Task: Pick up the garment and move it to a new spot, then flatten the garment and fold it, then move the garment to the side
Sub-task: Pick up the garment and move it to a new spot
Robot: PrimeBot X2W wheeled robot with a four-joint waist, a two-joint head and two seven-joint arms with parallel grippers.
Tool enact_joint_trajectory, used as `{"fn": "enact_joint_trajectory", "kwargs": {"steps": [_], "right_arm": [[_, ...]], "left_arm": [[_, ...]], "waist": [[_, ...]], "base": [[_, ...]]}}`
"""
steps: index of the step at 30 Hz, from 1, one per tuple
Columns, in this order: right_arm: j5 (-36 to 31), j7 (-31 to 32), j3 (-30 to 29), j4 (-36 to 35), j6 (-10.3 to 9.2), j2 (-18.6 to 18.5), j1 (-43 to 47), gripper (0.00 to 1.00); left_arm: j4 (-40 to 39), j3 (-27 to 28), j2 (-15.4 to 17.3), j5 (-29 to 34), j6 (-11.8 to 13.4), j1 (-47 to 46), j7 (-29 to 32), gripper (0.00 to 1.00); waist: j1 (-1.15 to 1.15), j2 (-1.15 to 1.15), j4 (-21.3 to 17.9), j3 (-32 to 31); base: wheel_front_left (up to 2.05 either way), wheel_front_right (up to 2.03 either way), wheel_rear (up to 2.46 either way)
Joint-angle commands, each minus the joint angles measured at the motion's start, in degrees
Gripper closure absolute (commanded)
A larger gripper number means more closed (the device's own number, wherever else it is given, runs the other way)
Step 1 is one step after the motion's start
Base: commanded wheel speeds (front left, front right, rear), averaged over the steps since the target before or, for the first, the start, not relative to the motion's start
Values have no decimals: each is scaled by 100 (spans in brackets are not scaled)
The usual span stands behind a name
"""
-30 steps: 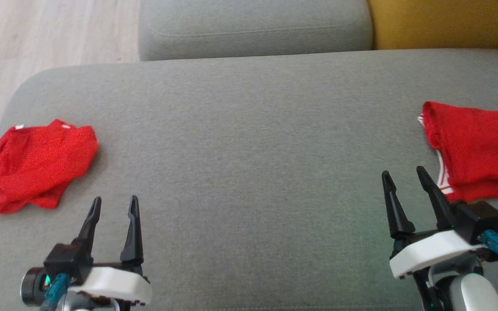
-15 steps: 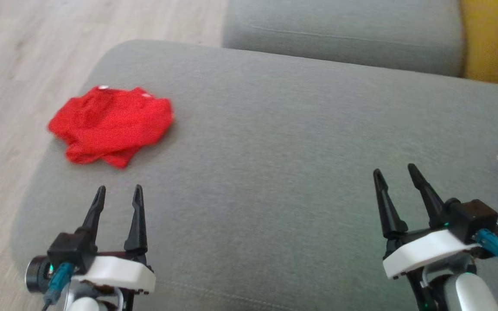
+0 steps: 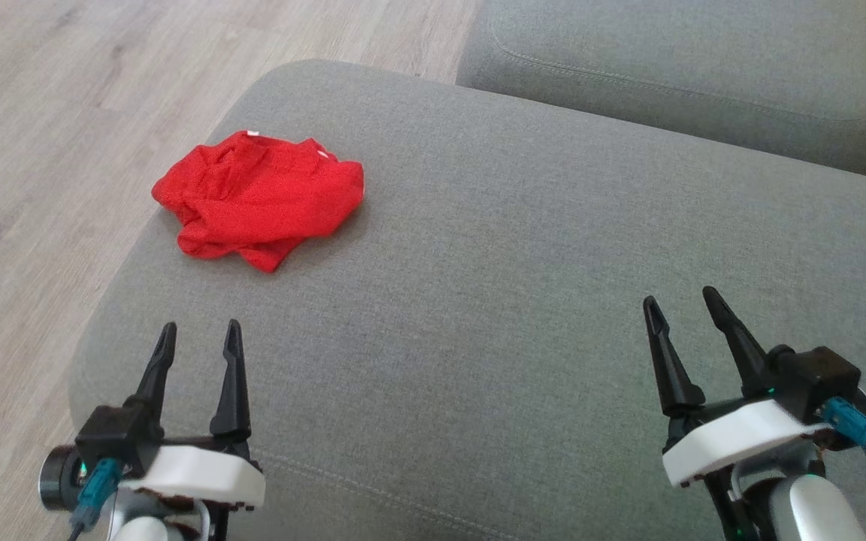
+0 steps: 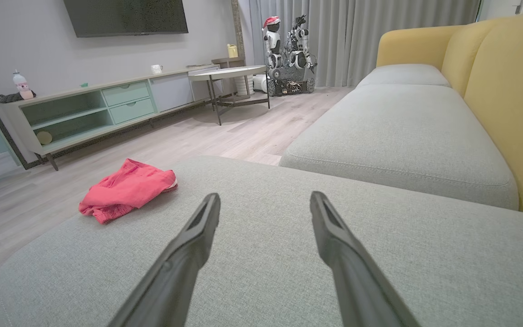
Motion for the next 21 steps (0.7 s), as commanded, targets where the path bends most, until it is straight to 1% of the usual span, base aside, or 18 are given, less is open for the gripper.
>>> {"fn": "enact_joint_trajectory", "kwargs": {"steps": [1, 8, 12, 18, 19, 21], "right_arm": [[53, -7, 149, -201, -5, -14, -141, 0], [27, 30, 181, -251, -5, -14, -196, 0], [-27, 84, 197, -324, -5, -14, -289, 0], [-257, 297, 241, -565, -5, -22, -554, 0], [-257, 297, 241, -565, -5, -22, -554, 0], [-323, 374, 268, -659, -5, -76, -658, 0]], "left_arm": [[-183, 252, 69, -6, 8, -301, -51, 0], [-172, 280, 92, -11, 12, -394, -62, 0], [-124, 321, 74, -42, -3, -590, -69, 0], [144, 523, 34, -141, -100, -1444, -80, 0], [144, 523, 34, -141, -100, -1444, -80, 0], [284, 614, -3, -188, -156, -1827, -82, 0]], "waist": [[0, 0, -5, 10], [0, 0, -54, 135], [0, 0, -152, 339], [0, 0, -398, 1009], [0, 0, -398, 1009], [0, 0, -502, 1278]], "base": [[0, 0, 0], [0, 0, 0], [0, 0, 0], [0, 0, 0], [0, 0, 0], [0, 0, 0]]}}
